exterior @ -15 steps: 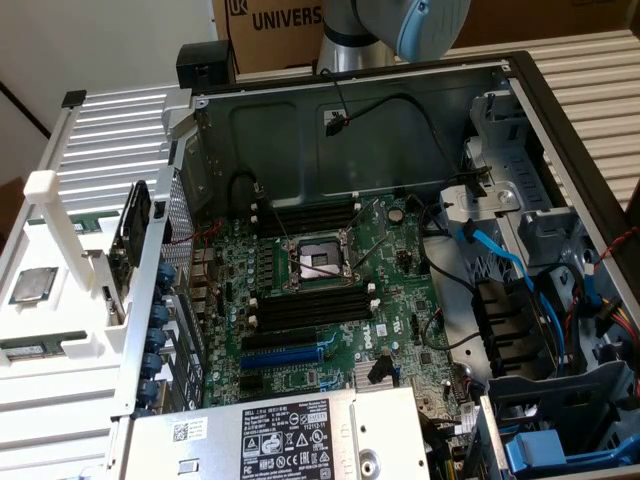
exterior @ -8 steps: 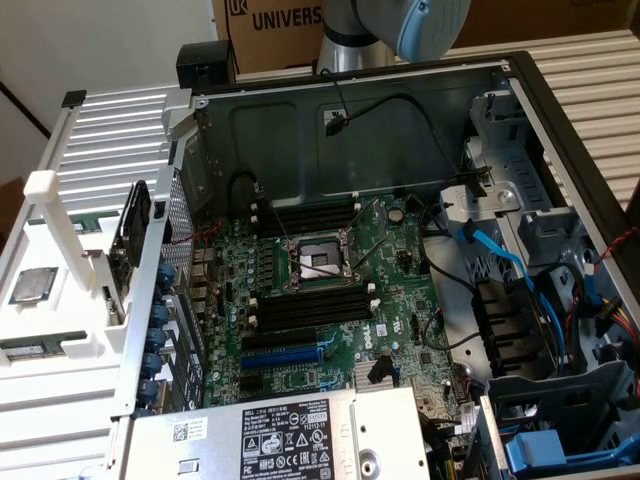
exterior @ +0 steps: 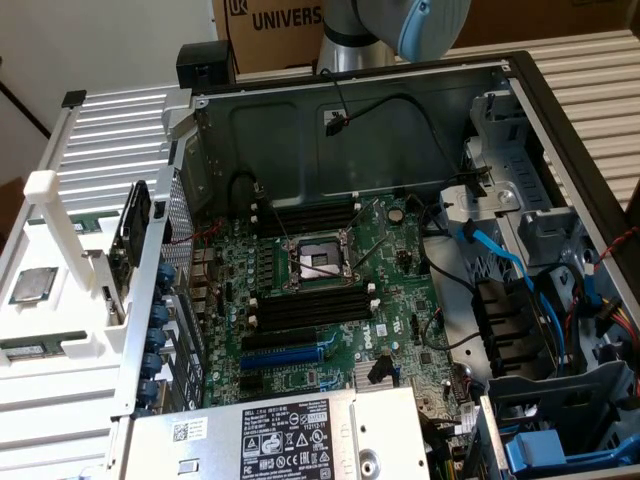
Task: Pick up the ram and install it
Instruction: 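Pick up the ram and move it above insertion slot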
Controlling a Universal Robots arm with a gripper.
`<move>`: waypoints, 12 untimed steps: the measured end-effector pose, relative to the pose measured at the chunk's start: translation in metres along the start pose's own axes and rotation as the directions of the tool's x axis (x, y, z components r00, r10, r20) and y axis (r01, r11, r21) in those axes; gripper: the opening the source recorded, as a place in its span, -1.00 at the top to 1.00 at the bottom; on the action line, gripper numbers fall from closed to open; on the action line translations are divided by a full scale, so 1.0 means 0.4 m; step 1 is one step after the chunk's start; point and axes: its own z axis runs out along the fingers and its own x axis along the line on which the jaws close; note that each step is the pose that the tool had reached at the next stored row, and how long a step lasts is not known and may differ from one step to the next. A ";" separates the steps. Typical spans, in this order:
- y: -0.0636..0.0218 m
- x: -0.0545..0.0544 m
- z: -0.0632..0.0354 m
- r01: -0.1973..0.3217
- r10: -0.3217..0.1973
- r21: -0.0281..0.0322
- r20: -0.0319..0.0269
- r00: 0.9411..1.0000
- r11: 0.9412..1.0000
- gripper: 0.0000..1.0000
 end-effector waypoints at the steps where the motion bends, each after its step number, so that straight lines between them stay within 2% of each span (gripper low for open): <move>1: 0.000 0.000 0.000 0.016 -0.016 -0.002 -0.001 1.000 1.000 0.80; 4: 0.000 0.000 0.000 0.067 -0.067 -0.005 -0.003 0.998 0.998 0.80; 8: 0.000 0.000 0.000 0.135 -0.135 -0.006 -0.008 0.991 0.991 0.80; 12: 0.000 0.000 0.000 0.135 -0.135 -0.006 -0.009 0.991 0.991 0.80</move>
